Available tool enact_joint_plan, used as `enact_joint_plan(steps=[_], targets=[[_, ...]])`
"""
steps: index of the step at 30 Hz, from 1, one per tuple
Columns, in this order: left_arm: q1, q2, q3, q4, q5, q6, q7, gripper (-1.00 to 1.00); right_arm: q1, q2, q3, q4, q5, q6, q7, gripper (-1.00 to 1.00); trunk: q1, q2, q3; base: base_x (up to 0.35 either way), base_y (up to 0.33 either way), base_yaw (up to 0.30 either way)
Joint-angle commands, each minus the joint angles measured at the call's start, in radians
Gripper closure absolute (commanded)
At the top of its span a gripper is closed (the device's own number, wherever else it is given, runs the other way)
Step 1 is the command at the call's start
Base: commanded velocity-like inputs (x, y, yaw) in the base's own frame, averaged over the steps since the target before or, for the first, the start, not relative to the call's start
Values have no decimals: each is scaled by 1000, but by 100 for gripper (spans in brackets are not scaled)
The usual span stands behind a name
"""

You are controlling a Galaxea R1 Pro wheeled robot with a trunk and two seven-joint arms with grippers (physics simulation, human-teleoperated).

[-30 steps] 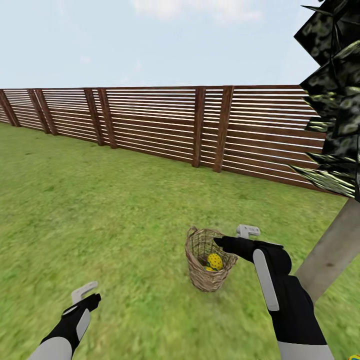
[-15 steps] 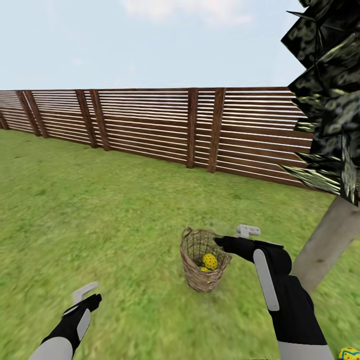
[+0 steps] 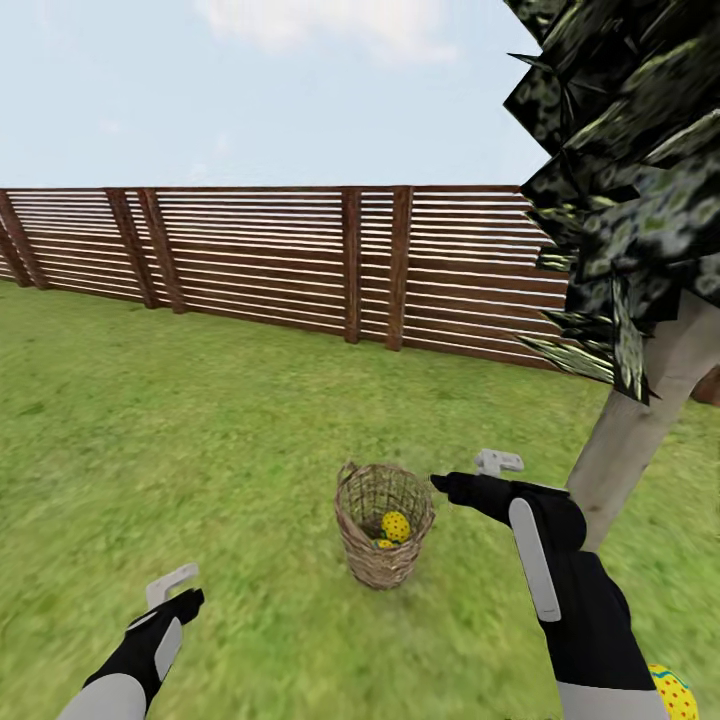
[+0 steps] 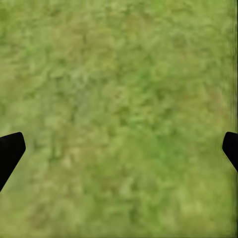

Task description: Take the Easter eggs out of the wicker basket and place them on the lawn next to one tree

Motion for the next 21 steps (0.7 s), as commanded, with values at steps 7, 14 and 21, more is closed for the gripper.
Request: enact_joint_plan(steps=[7,14,21], targets=[[-1,-1,5,-2,-10,7,-2,-100,-1,1,-3,0,-7,3,-4,-100,-27,49,29,0,0,-214],[-1,-1,5,-2,-11,8,-2,-100,-1,1,-3,0,-7,4,-4,-100,-38,70,46,0,0,-178],[-1,1,5,-3,-10,7,-2,-100,-1,1,-4,0,-7,5,-4,-100,-38,70,49,0,37,-60]])
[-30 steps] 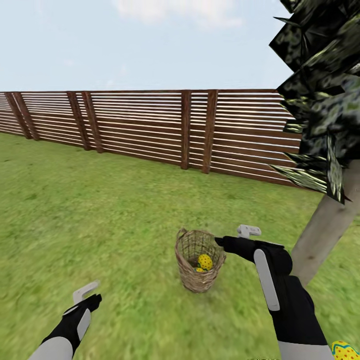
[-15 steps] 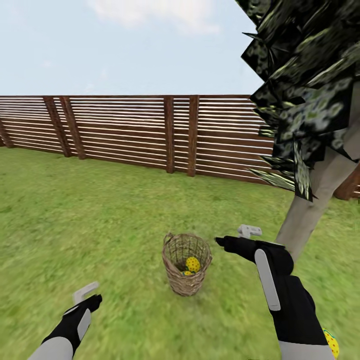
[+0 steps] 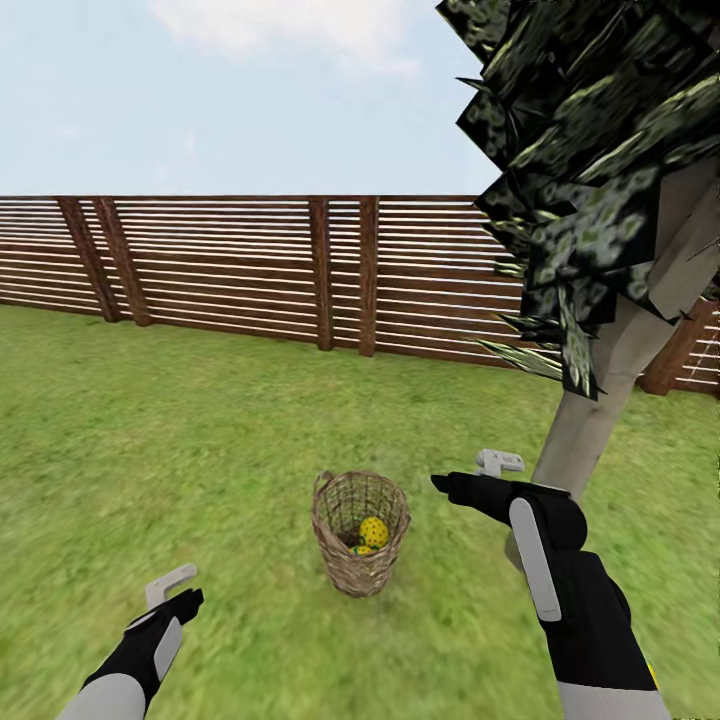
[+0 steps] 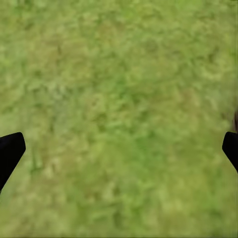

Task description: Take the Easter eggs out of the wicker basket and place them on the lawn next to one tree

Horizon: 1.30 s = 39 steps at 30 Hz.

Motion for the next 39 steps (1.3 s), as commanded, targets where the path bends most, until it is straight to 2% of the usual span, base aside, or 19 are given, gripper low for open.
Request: enact_joint_plan(steps=[1,24,32,39], targets=[[-1,0,5,-1,-10,5,-1,-100,-1,1,-2,-1,-7,4,-4,-100,0,-1,0,0,169,-100],[-1,7,5,-1,-10,5,-50,-100,-1,0,-1,-1,-7,4,-4,-100,0,-1,31,0,291,-170],[-1,7,5,-1,-10,5,-53,-100,-1,0,-1,-1,-6,3,-4,-100,0,-1,42,-9,90,-184],[-1,8,5,0,-10,5,-55,-100,-1,0,-1,-1,-6,3,-4,-100,0,-1,52,-161,137,-184]])
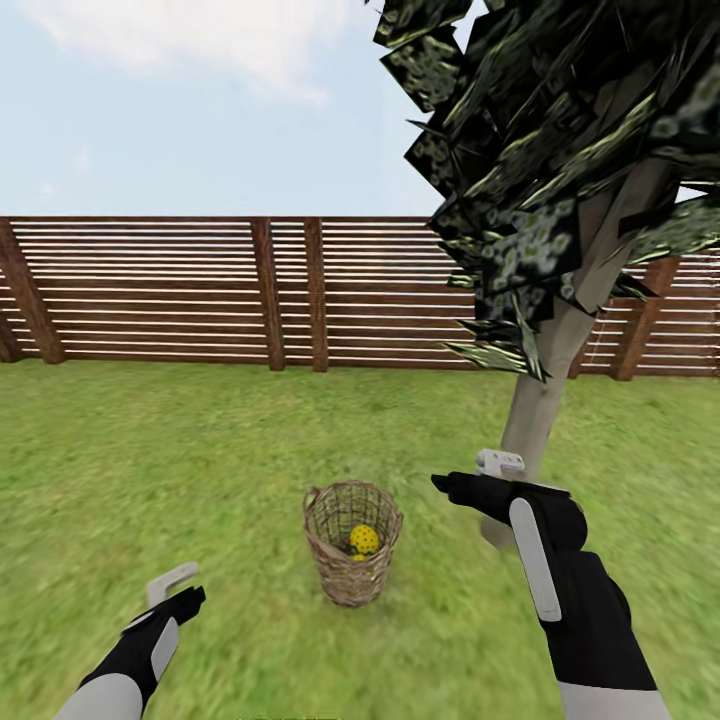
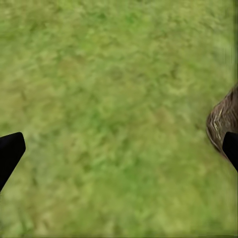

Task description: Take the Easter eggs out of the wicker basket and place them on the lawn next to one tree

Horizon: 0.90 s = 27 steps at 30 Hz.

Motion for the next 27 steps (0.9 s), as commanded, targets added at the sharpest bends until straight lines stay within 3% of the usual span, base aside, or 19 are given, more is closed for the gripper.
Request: enact_joint_plan(steps=[1,13,27], targets=[[-1,0,5,-1,-10,4,-1,-100,-1,1,-2,-1,-7,4,-4,-100,0,-1,0,-181,185,-183],[-1,0,5,-2,-10,4,-2,-100,-1,1,-2,-1,-7,4,-4,-100,0,-1,17,-39,92,-169],[-1,0,5,-3,-10,4,-2,-100,-1,1,-2,-1,-7,4,-4,-100,0,-1,38,164,204,-151]])
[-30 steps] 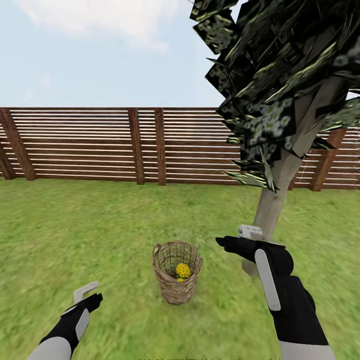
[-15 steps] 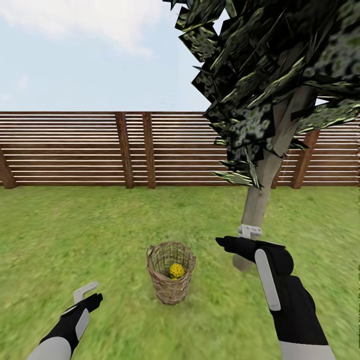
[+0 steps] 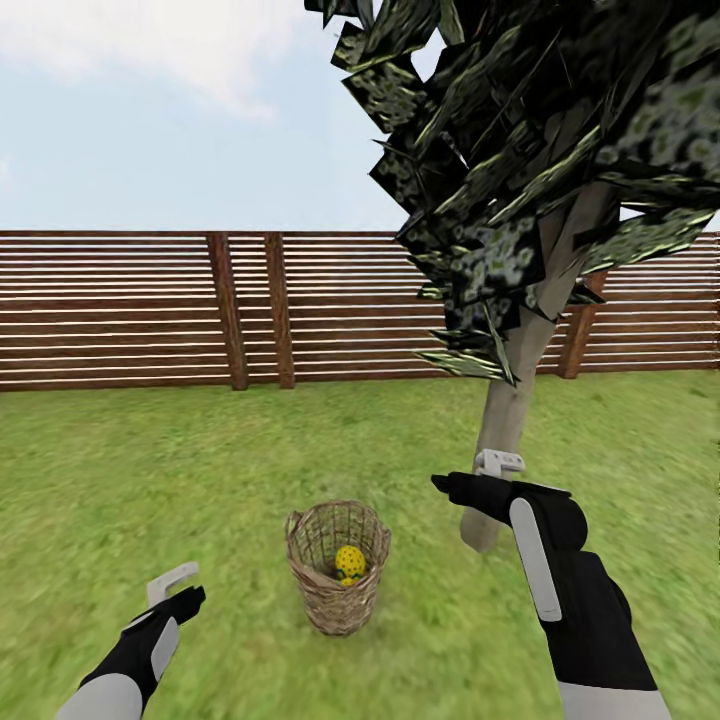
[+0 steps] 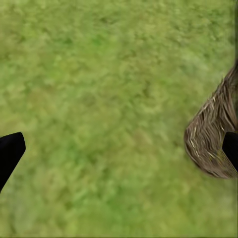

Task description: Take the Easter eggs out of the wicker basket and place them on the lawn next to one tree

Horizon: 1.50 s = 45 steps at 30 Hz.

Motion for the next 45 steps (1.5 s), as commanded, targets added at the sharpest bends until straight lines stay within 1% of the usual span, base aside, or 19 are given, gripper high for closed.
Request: enact_joint_plan(steps=[1,8,13,19,45], targets=[[-1,-1,5,-1,-10,4,-1,-100,-1,1,-2,-1,-7,4,-4,-100,0,-1,0,198,259,-151],[-1,-1,5,-1,-10,4,-1,-100,-1,1,-2,-1,-7,4,-4,-100,0,-1,10,196,255,-152],[-1,-1,5,-1,-10,4,-1,-100,-1,0,-3,-1,-7,6,-4,-100,0,-1,14,87,109,-89],[-1,-1,5,-1,-10,4,-1,-100,-1,0,-3,-1,-7,6,-4,-100,0,-1,20,22,27,-116],[-1,-1,5,0,-12,4,-1,-100,-1,0,-2,-1,-7,6,-4,-100,0,-1,56,1,1,-173]])
